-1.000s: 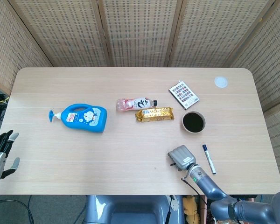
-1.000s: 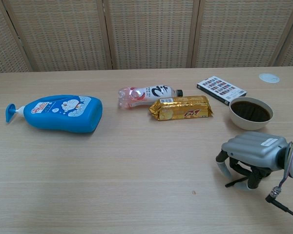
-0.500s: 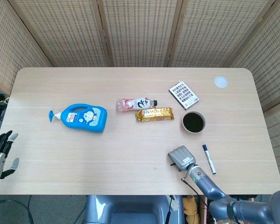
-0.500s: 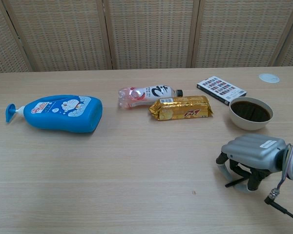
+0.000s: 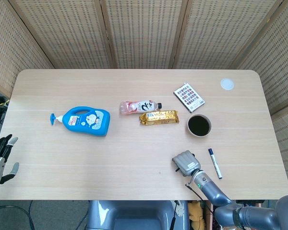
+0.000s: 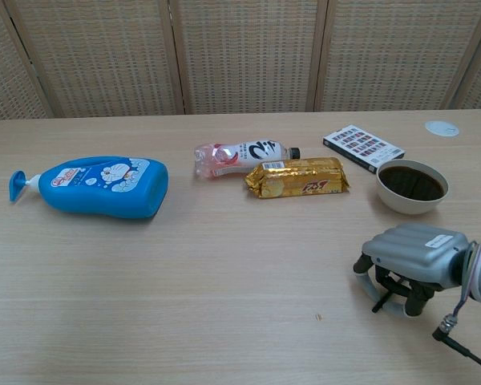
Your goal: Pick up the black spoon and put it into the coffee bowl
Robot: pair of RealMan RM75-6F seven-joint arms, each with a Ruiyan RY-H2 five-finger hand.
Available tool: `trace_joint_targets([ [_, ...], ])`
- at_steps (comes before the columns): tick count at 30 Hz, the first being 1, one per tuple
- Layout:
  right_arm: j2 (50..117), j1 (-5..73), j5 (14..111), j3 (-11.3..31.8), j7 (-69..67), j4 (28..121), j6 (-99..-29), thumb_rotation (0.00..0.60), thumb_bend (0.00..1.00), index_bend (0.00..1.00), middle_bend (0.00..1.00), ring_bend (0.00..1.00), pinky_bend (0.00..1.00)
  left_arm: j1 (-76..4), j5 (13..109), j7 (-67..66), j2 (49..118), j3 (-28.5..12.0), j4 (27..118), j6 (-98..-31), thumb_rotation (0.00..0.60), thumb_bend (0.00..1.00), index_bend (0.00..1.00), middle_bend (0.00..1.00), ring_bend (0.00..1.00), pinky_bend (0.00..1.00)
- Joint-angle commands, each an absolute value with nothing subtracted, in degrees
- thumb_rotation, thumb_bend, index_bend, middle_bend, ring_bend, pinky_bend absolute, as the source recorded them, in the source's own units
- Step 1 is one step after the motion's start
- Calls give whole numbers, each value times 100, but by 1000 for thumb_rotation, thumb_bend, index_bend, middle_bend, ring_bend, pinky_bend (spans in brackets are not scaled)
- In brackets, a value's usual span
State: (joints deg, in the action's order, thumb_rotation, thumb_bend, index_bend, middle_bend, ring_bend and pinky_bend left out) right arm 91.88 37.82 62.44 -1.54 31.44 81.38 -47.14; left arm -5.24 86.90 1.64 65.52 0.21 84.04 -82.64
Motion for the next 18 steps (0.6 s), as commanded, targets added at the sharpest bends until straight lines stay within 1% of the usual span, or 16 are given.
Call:
trace_joint_targets([
  [1,9189,3780,6246,-161,3143,8144,-4717,600,501,598,891,882,1000,-521,8691,170,6553,22,8399,-8267,600,466,0,0,0,0],
  [7,9180,3760,6233,-176,3108,8172,-4735,600,538,606,891,882,1000,-499,8674,207,6561,25,8365,-8278,600,466,0,0,0,0],
  [18,9041,3750,6310,-119,2979,8406,-4833,600,577,631,891,882,1000,-471,8662,281,6575,25,8297,-8295,600,466,0,0,0,0],
])
